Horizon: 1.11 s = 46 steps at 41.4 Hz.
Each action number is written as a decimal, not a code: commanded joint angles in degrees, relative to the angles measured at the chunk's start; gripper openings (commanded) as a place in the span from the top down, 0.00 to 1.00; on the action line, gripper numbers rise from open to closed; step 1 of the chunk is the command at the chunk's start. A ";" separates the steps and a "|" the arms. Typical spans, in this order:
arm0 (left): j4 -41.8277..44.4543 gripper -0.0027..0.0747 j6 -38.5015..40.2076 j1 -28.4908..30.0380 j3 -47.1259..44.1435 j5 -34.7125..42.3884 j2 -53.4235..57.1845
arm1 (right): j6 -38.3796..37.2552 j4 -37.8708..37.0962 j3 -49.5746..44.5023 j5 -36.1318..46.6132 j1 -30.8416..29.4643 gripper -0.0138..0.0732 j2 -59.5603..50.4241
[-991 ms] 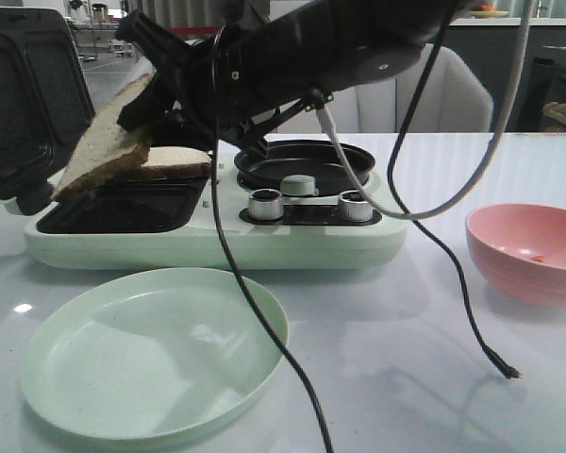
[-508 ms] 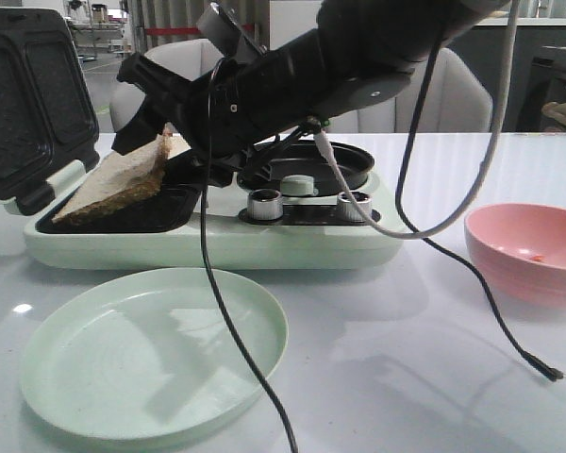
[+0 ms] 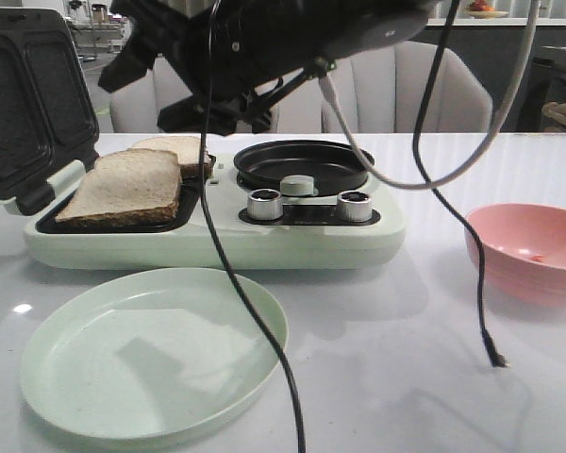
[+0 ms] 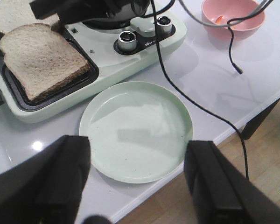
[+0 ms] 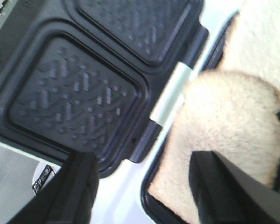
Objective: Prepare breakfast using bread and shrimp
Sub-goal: 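Open the right gripper and withdraw it from the press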
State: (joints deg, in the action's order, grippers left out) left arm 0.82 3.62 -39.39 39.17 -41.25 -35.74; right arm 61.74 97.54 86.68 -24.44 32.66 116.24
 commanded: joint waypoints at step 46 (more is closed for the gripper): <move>-0.45 0.33 0.14 -0.38 1.61 3.67 -0.07 | -60.80 -96.22 -22.66 -17.72 -0.04 0.33 -58.27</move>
State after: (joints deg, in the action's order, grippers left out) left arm 0.82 3.62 -39.39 39.17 -41.25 -35.74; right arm 1.09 2.61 66.05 -45.96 32.78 64.24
